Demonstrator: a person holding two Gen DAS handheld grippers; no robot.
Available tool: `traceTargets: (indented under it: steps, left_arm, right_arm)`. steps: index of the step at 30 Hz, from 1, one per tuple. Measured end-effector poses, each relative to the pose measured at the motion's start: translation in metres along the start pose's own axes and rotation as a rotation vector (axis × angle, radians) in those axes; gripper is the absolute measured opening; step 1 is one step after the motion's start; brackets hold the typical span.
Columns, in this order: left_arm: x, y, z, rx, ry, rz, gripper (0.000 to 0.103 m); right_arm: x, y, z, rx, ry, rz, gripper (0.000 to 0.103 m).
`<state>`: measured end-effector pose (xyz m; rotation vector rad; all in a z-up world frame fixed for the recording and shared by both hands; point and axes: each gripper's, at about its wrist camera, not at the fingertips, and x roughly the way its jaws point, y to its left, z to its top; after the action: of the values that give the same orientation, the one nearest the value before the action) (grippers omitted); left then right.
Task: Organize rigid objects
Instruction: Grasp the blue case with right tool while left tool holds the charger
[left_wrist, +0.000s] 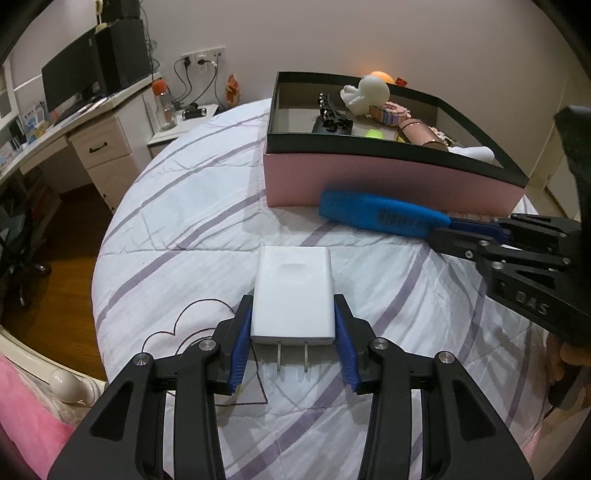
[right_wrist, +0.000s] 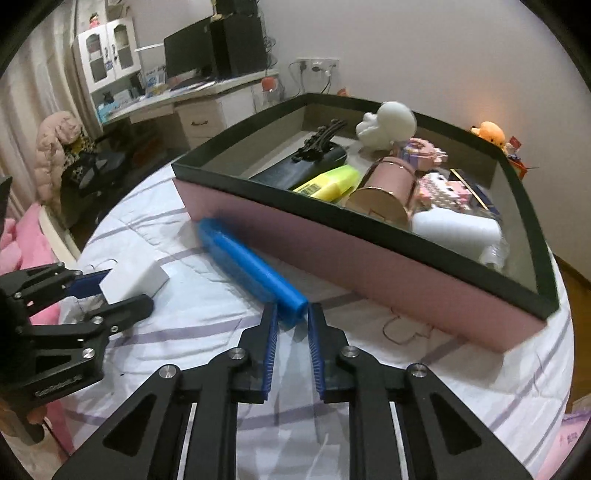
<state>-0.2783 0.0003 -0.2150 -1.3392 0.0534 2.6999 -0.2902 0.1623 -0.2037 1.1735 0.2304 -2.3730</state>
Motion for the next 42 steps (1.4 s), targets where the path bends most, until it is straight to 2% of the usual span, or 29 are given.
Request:
traceTargets:
  steps: [7, 9, 11, 16, 17, 18, 19, 21, 28, 35, 38, 42]
  left_arm:
    - [0.001, -0.001, 0.000, 0.005, 0.005, 0.003, 0.043]
    - [0.001, -0.001, 0.001, 0.007, 0.006, 0.005, 0.043]
    - [0.001, 0.000, 0.001, 0.003, 0.006, 0.003, 0.043]
    - [0.000, -0.001, 0.000, 0.001, 0.004, 0.014, 0.043]
    - [0.000, 0.000, 0.000, -0.001, 0.003, 0.014, 0.044]
    - [0.000, 0.000, -0.001, -0.001, 0.004, 0.014, 0.044]
    - [-0.001, 0.000, -0.001, 0.002, 0.004, 0.015, 0.044]
    - [-0.001, 0.000, -0.001, 0.001, 0.004, 0.016, 0.044]
    - [0.000, -0.001, -0.001, 0.007, 0.005, 0.027, 0.045]
    - [0.000, 0.000, -0.001, 0.008, 0.007, 0.031, 0.048]
    - [0.000, 0.000, -0.001, 0.010, 0.007, 0.036, 0.050]
    - [0.000, 0.001, -0.001, 0.007, 0.009, 0.033, 0.052]
  right_arm:
    - [0.008, 0.009, 0.011, -0.092, 0.027, -0.022, 0.031]
    - [0.006, 0.009, 0.013, -0.097, 0.013, -0.040, 0.048]
    - [0.004, 0.009, 0.014, -0.094, -0.005, -0.015, 0.054]
    - [0.009, 0.013, 0.017, -0.104, 0.000, 0.063, 0.054]
    - [0.009, 0.016, 0.016, -0.115, 0.002, 0.072, 0.049]
    - [0.008, 0.018, 0.015, -0.122, 0.011, 0.085, 0.037]
    - [0.008, 0.021, 0.013, -0.128, 0.029, 0.102, 0.029]
    - [0.006, 0.026, 0.010, -0.133, 0.058, 0.140, 0.023]
    - [0.003, 0.026, 0.017, -0.134, 0.015, 0.123, 0.023]
    - [0.028, 0.032, 0.028, -0.151, 0.058, 0.157, 0.037]
    - [0.030, 0.039, 0.028, -0.180, 0.040, 0.145, 0.037]
    - [0.027, 0.037, 0.023, -0.126, 0.053, 0.149, 0.034]
